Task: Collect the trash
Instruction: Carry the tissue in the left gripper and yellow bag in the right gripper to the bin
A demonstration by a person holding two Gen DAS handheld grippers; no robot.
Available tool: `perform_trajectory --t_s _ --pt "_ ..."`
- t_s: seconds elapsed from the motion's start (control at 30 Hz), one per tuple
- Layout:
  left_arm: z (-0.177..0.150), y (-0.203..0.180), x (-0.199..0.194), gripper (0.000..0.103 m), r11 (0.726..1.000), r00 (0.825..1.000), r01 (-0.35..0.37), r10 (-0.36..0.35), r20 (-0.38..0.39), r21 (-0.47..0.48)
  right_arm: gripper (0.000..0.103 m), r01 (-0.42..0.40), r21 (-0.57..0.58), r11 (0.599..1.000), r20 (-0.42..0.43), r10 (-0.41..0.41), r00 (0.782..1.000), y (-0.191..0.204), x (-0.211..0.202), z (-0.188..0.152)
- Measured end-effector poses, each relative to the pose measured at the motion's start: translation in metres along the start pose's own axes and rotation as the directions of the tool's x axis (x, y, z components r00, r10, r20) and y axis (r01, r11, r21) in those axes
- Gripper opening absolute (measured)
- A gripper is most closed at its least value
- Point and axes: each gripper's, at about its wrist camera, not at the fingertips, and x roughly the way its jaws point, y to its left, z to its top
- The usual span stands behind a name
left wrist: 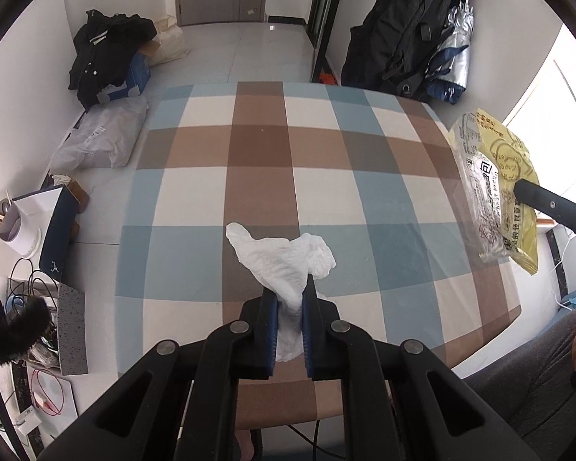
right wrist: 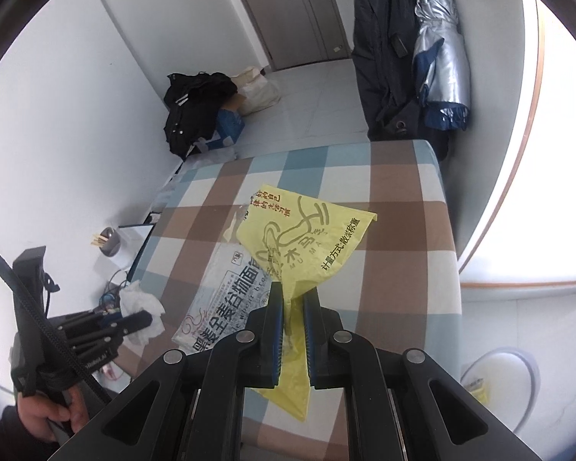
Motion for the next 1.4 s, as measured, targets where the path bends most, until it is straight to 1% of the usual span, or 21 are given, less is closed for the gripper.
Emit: perform_trajectory --t_s 0.17,0.27,0.37,0.47,0.53,0.67,0.8,0.93,1.07,1.17,1.4 --pt "0.007 -0.003 -0.022 0.006 1.000 0.999 0.004 -0.004 0.049 -0.001 0.009 -0.026 -0.013 1.000 0.038 0.027 0.999 0.008 -0.021 -0.003" --pt "0.010 -0.006 -0.037 0.006 1.000 0.996 0.027 -0.026 0.087 -0.012 0.009 -0.050 -0.018 0.999 0.059 0.051 0.997 0.013 -0.034 -0.005" --pt "0.012 -0.012 -0.049 0.006 1.000 0.992 0.025 -0.025 0.124 0.001 0.009 -0.023 -0.079 0.997 0.081 0.029 0.996 0.024 -0.047 -0.008" --pt "0.016 -0.021 -0.059 0.006 0.999 0.988 0.030 -0.033 0.150 0.019 0.009 -0.013 -0.133 0.991 0.102 0.027 0.994 0.035 -0.061 -0.009" --pt "0.019 -0.027 -0.065 0.006 0.999 0.985 0.025 -0.028 0.169 0.023 0.009 -0.011 -0.147 0.989 0.118 0.029 0.993 0.036 -0.069 -0.009" --pt "0.024 -0.042 -0.075 0.006 0.999 0.981 0.027 -0.034 0.190 0.040 0.009 0.019 -0.178 0.984 0.153 0.009 0.988 0.036 -0.087 -0.010" --pt "0.031 -0.060 -0.085 0.006 0.997 0.976 0.041 -0.054 0.213 0.069 0.009 0.052 -0.189 0.981 0.189 -0.015 0.982 0.027 -0.107 -0.008" --pt "0.037 -0.080 -0.093 0.007 0.993 0.969 0.066 -0.087 0.231 0.099 0.009 0.057 -0.170 0.984 0.227 -0.018 0.974 0.014 -0.127 -0.004" --pt "0.047 -0.101 -0.099 0.007 0.988 0.962 0.089 -0.119 0.245 0.130 0.009 0.083 -0.158 0.984 0.264 -0.039 0.964 0.001 -0.146 0.000" --pt "0.054 -0.117 -0.101 0.006 0.982 0.959 0.120 -0.153 0.239 0.148 0.009 0.121 -0.158 0.980 0.292 -0.071 0.954 -0.007 -0.159 0.002" --pt "0.067 -0.157 -0.098 0.006 0.968 0.952 0.161 -0.205 0.230 0.193 0.009 0.157 -0.107 0.982 0.317 -0.116 0.941 -0.040 -0.182 0.001"
